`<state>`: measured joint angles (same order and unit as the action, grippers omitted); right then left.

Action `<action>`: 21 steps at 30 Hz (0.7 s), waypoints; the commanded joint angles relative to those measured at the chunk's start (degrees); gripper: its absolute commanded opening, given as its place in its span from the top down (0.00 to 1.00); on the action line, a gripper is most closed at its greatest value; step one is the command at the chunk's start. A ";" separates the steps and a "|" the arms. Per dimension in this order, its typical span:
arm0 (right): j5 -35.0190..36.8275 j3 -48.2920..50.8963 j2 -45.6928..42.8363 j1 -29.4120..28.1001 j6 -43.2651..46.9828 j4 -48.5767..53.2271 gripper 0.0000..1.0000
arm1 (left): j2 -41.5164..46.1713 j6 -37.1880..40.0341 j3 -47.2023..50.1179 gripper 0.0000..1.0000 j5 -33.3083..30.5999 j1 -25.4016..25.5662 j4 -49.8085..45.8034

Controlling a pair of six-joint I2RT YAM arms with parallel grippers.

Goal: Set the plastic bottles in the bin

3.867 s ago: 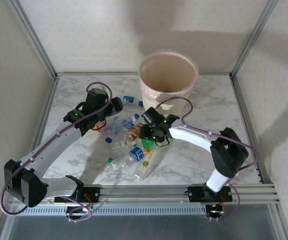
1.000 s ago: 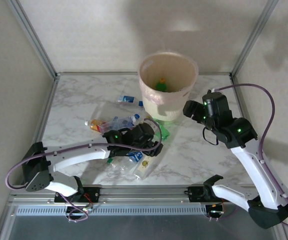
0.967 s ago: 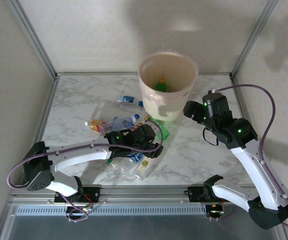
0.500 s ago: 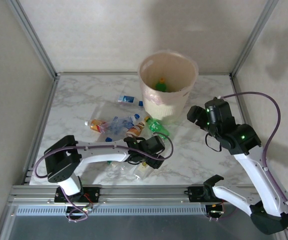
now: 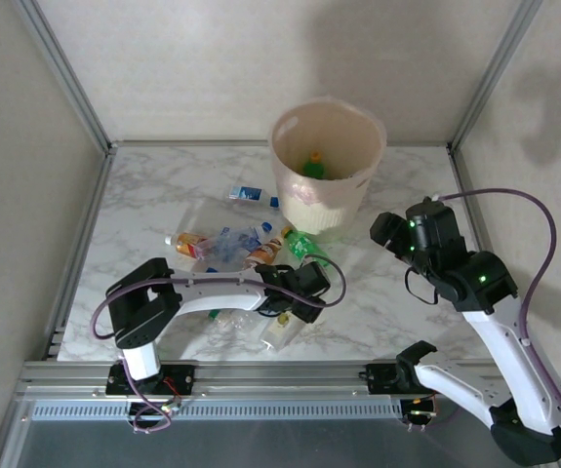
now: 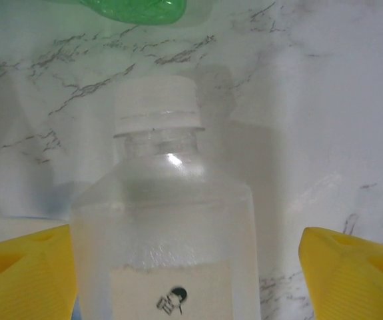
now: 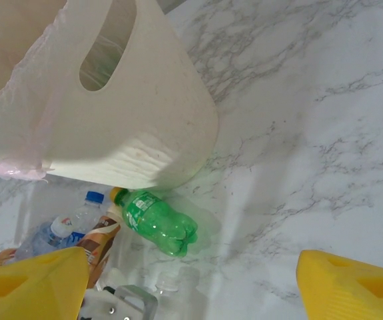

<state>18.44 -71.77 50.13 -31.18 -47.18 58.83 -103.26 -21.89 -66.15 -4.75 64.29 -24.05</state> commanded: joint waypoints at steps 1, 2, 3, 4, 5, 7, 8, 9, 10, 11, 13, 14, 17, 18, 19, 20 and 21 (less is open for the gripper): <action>1.44 0.76 -0.77 -0.11 -0.92 1.58 0.18 | -2.23 -0.18 -2.11 0.21 -0.34 -0.28 -1.27; 1.43 0.94 -0.75 -0.18 -0.99 1.55 0.19 | -2.46 -0.10 -2.29 0.22 -0.29 -0.27 -1.43; 1.50 1.05 -0.83 -0.14 -0.99 1.56 0.19 | -2.56 0.02 -2.32 0.22 -0.26 -0.27 -1.53; 1.58 1.25 -0.86 -0.17 -0.99 1.57 0.19 | -2.56 0.19 -2.32 0.23 -0.21 -0.31 -1.70; 1.56 1.34 -0.95 -0.16 -1.04 1.62 0.19 | -2.56 0.31 -2.40 0.24 -0.17 -0.30 -1.90; 1.69 1.60 -1.04 -0.16 -1.03 1.47 0.18 | -2.56 0.58 -2.49 0.25 -0.17 -0.27 -2.29; 1.78 1.78 -1.01 -0.12 -0.99 1.40 0.18 | -2.56 0.70 -2.45 0.26 -0.10 -0.28 -2.31; 1.78 2.03 -1.17 -0.16 -0.99 1.38 0.18 | -2.69 0.79 -2.41 0.27 -0.04 -0.27 -2.25; 1.82 2.15 -1.17 -0.16 -0.99 1.22 0.18 | -2.86 0.88 -2.40 0.30 0.01 -0.29 -2.16; 1.84 2.38 -1.14 -0.11 -0.99 1.13 0.18 | -3.11 0.97 -2.56 0.34 0.01 -0.28 -2.14; 1.78 2.51 -1.07 -0.18 -0.90 0.86 0.19 | -3.67 1.07 -3.22 0.44 0.30 -0.31 -2.40; 1.78 2.54 -0.89 -0.11 -0.83 0.76 0.19 | -3.66 1.10 -3.48 0.47 0.51 -0.31 -2.36; 1.95 2.19 -0.45 -0.17 -0.55 0.57 0.19 | -3.20 1.14 -4.02 0.52 1.05 -0.24 -2.13; 2.04 2.07 -0.37 -0.18 -0.47 0.58 0.19 | -2.96 1.15 -4.32 0.55 0.97 -0.27 -2.32; 2.26 1.99 -0.35 -0.11 -0.37 0.54 0.19 | -2.63 1.16 -4.84 0.56 0.97 -0.22 -2.69; 2.43 1.88 -0.25 -0.15 -0.33 0.56 0.19 | -2.19 1.30 -5.39 0.57 1.04 -0.29 -2.96; 2.61 1.70 -0.25 -0.14 -0.28 0.58 0.19 | -1.62 1.42 -5.99 0.58 1.28 -0.20 -3.22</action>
<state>18.81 -69.82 49.76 -31.18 -47.37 59.40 -105.91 -20.99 -69.63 -3.97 64.29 -25.58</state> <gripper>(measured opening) 0.809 0.533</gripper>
